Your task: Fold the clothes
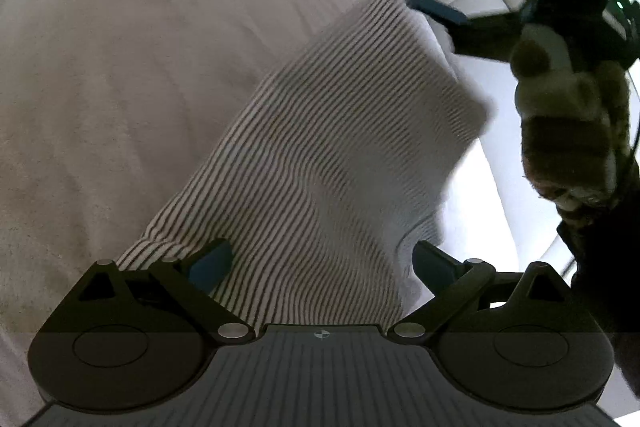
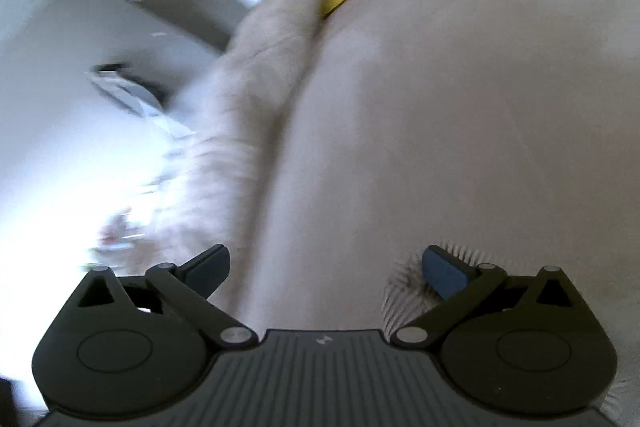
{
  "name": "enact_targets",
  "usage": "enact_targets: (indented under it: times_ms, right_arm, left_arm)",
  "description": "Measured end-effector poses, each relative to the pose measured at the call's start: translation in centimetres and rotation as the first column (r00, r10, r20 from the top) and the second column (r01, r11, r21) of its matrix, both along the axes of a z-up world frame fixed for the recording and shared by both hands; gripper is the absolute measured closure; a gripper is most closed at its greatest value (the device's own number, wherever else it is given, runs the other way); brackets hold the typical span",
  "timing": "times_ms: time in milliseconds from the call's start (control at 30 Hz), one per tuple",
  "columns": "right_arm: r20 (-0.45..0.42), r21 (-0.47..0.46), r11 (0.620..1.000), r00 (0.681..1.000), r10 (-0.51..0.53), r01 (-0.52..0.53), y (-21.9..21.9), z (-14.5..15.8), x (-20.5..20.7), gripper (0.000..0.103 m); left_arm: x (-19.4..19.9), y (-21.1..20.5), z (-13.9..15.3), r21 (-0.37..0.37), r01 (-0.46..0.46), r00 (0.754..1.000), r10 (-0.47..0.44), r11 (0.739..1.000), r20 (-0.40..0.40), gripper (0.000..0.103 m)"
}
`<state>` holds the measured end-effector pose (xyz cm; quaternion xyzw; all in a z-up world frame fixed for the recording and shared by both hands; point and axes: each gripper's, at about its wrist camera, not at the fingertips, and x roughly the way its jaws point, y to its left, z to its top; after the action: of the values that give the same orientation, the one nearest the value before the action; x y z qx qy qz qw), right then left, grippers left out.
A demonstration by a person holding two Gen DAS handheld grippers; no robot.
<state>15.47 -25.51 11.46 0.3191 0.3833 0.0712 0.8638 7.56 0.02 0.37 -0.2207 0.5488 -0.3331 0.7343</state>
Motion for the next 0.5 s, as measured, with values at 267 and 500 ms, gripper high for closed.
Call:
enact_targets:
  times_ms: [267, 500]
  right_arm:
    - [-0.097, -0.567, 0.824, 0.993, -0.073, 0.005, 1.2, -1.4, -5.9, 0.0]
    - [-0.177, -0.683, 0.724, 0.984, -0.031, -0.101, 4.3, -5.9, -8.4, 0.0]
  left_arm:
    - [-2.3, 0.6, 2.0, 0.051, -0.126, 0.992, 0.126, 0.991, 0.006, 0.003]
    - [-6.4, 0.5, 3.5, 0.174, -0.289, 0.957, 0.281, 0.941, 0.07, 0.003]
